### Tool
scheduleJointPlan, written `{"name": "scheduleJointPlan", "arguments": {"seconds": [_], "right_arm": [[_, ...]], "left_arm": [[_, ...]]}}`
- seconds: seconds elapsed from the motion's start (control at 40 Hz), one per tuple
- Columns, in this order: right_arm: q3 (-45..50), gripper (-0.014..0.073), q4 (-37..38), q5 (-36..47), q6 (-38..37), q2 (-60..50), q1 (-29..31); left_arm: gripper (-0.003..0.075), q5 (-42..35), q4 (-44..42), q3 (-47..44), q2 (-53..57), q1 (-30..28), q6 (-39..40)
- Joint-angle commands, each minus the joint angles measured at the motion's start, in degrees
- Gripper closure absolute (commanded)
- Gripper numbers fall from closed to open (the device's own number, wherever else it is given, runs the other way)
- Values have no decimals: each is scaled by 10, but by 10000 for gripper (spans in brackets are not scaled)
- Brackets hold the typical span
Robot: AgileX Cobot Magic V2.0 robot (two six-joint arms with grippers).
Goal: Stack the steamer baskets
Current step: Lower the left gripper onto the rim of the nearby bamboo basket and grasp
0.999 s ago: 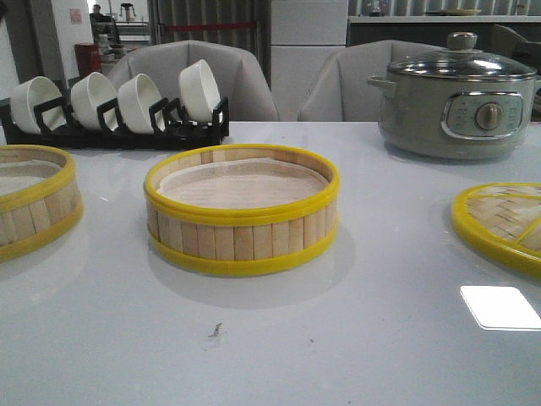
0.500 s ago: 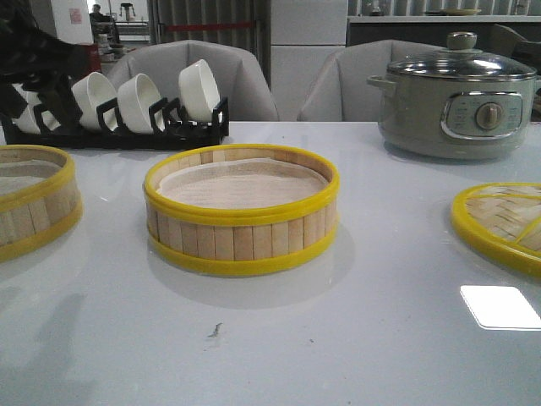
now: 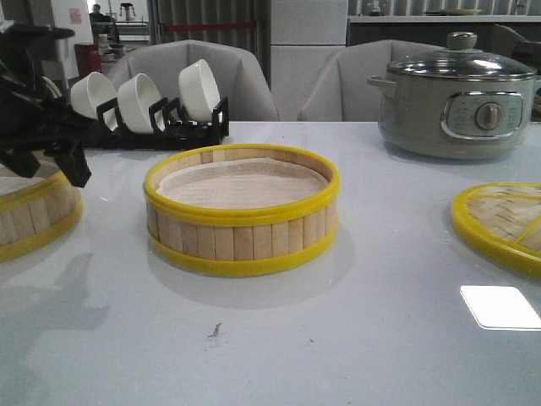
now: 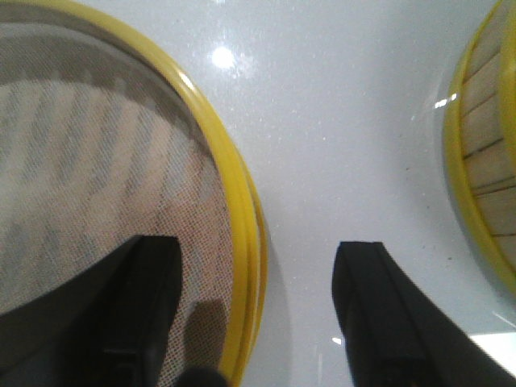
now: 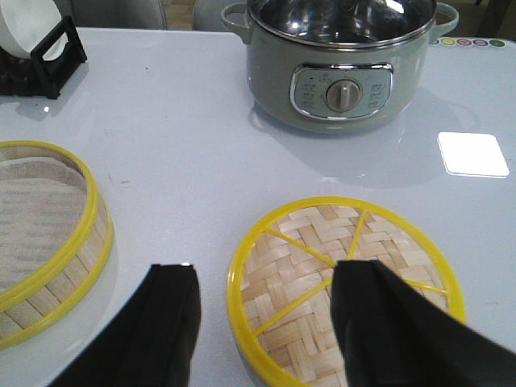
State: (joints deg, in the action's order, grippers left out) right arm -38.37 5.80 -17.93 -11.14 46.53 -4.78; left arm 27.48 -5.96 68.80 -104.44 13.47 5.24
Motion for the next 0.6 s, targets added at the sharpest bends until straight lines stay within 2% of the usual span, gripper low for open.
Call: {"name": "scheduleJointPlan", "arguments": {"seconds": [0.0,0.15,0.225,0.275,0.35,0.4,0.425,0.475,0.575], "right_arm": [[-23,116,10,39,7,-3,2],[-23,116,10,39,7,-3,2],[-23,116,10,39,7,-3,2],[-23,116,10,39,7,-3,2],[-23,116,10,39,7,-3,2],[-23,116,10,39,7,-3,2],[-23,116,10,39,7,-3,2],[-23,116,10,39,7,-3,2],[-23,116,10,39,7,-3,2]], "left_arm": [[258,-31,0,18,5,0,5],[259,-31,0,18,-13,0,5],[295,-31,0,18,-13,0,6],[353,-30,0,23,-13,0,7],[494,-20,0,30,-13,0,7],[616,-11,0,38,-13,2,7],[650,-6,0,42,-13,2,7],[612,3,1,55,-10,2,7],[633,24,3,89,-4,5,8]]}}
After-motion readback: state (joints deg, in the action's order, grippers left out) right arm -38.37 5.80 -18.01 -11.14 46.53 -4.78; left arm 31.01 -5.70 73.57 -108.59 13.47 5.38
